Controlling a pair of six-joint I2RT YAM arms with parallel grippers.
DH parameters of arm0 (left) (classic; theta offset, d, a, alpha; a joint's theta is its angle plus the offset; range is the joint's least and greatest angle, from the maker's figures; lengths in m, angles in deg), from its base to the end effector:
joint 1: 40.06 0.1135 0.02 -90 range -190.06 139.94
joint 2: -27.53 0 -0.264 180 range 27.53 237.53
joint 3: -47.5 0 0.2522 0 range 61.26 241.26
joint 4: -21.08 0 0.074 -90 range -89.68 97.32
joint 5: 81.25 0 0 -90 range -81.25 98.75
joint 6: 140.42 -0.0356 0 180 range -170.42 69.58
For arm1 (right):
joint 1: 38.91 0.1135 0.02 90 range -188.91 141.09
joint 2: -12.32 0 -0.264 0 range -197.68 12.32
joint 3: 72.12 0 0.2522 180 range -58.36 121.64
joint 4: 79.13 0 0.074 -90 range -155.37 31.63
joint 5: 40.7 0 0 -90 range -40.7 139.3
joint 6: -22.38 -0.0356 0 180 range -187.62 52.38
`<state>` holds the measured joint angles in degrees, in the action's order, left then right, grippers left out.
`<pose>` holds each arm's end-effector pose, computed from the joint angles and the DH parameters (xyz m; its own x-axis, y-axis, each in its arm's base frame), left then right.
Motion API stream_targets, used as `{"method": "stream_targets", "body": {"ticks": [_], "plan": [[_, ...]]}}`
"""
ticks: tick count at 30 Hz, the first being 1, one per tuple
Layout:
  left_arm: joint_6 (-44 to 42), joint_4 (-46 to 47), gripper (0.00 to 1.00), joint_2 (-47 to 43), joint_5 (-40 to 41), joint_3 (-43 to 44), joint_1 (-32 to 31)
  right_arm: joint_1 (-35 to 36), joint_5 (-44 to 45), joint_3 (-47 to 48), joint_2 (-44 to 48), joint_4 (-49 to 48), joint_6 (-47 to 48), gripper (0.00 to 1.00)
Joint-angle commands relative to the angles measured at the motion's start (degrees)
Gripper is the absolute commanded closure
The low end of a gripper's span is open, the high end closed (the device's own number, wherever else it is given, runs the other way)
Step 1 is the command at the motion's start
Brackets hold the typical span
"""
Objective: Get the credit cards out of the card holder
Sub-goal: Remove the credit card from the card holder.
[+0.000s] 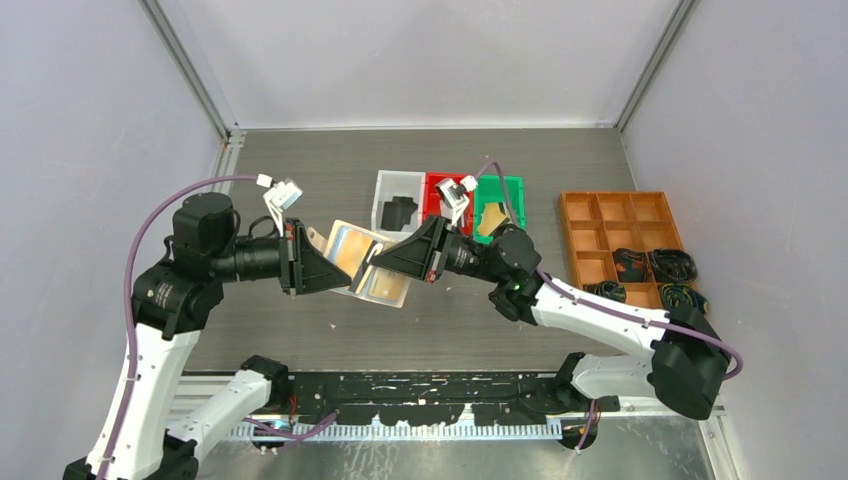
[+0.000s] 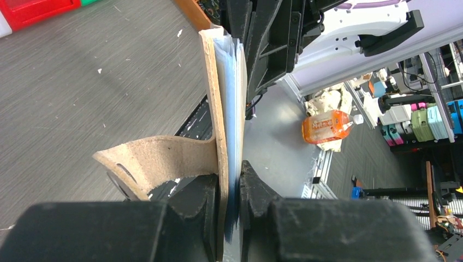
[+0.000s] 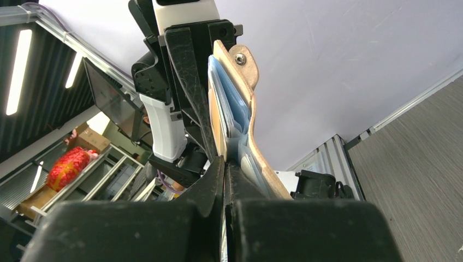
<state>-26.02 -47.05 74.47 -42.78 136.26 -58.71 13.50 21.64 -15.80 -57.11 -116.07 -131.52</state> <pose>0.0990 -0.0628 0.4319 -0.7393 -0.0217 -0.6730 0.6133 0.3910 -0.6863 0.1512 0.2236 0.3461 -0.7545 0.3239 -0.5709 -0.6441 -0.1978 0.7390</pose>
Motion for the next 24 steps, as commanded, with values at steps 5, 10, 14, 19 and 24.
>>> {"method": "stream_targets", "body": {"ticks": [5,10,14,19,24], "plan": [[0.4,4.1,0.96,-0.9,0.8,3.7,0.6,0.0,2.7,-2.7,2.8,-7.8,0.8,0.99],[2.0,5.0,0.97,-0.4,-0.3,3.7,0.8,0.1,4.8,-3.1,-0.1,-15.4,-1.4,0.99],[2.7,5.5,0.98,-0.3,-1.1,3.7,0.9,0.2,3.6,-0.4,-3.1,-16.8,-3.0,0.79],[3.5,5.9,1.00,-0.3,-1.4,3.7,1.1,0.5,4.8,1.8,-4.9,-17.2,-3.5,0.49],[3.4,6.1,1.00,-0.2,-1.2,4.0,1.3,0.9,4.8,4.5,-6.5,-16.6,-3.7,0.51]]}}
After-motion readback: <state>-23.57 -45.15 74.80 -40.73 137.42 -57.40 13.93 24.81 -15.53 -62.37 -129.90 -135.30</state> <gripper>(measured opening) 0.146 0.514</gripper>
